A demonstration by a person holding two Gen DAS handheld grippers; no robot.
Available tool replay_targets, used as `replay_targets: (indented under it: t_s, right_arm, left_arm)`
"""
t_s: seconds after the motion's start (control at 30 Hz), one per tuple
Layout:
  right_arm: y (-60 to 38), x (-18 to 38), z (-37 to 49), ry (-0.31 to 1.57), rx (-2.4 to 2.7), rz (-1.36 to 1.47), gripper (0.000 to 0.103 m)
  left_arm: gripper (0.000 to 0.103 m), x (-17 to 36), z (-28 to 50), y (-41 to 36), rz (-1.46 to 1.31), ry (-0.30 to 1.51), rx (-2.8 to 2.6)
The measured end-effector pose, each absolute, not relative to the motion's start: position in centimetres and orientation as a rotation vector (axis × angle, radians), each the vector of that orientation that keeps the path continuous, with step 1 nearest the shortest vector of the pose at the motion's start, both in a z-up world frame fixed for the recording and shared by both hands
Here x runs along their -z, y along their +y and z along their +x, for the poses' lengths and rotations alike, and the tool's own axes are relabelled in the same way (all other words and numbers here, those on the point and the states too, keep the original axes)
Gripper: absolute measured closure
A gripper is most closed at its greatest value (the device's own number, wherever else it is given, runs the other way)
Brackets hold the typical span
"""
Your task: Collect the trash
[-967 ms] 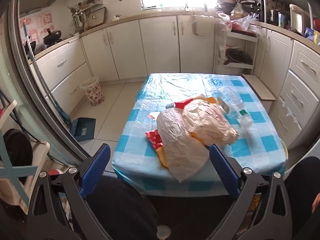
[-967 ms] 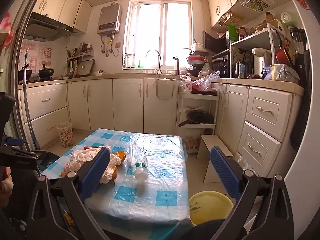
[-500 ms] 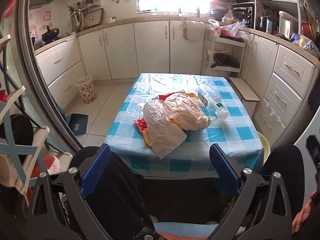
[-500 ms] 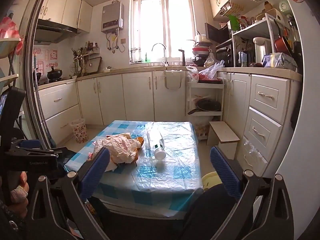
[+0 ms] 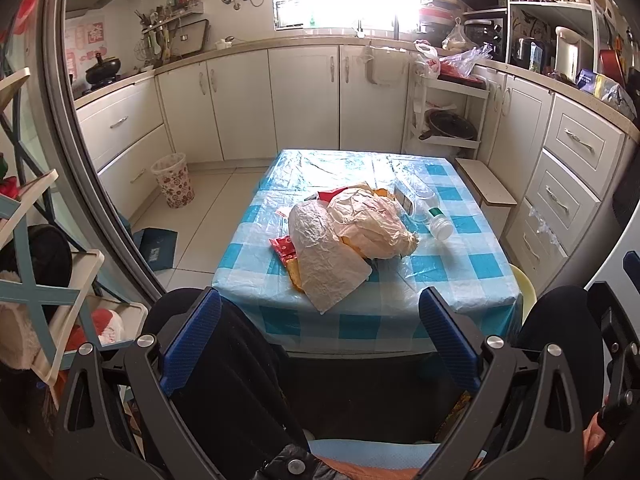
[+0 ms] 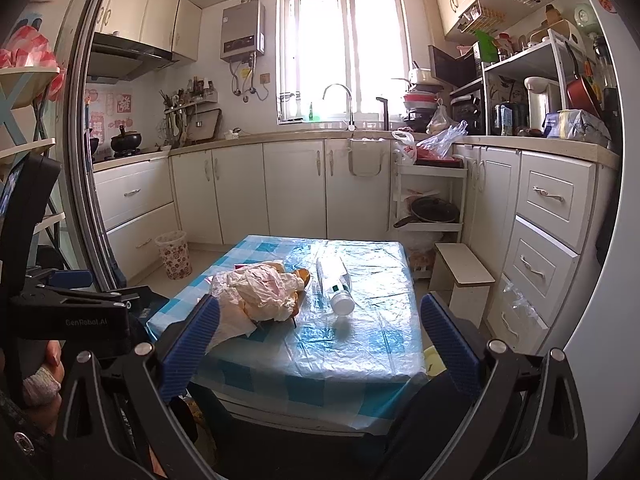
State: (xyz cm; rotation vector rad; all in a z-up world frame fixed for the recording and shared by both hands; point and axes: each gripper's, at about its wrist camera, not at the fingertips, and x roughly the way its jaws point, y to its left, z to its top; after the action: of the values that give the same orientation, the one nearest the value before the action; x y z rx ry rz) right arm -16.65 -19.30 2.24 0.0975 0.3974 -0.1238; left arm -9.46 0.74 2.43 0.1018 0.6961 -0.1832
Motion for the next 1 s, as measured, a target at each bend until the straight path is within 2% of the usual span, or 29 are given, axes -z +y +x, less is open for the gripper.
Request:
replay_targets:
  t_s: [1.0]
  right_arm:
    - [-18.95,-1.75,-16.06,0.434,0.089,0.085,0.007]
  left_arm:
    - [0.008,-2.31,-9.52,1.11,0.091,0.703,0.176]
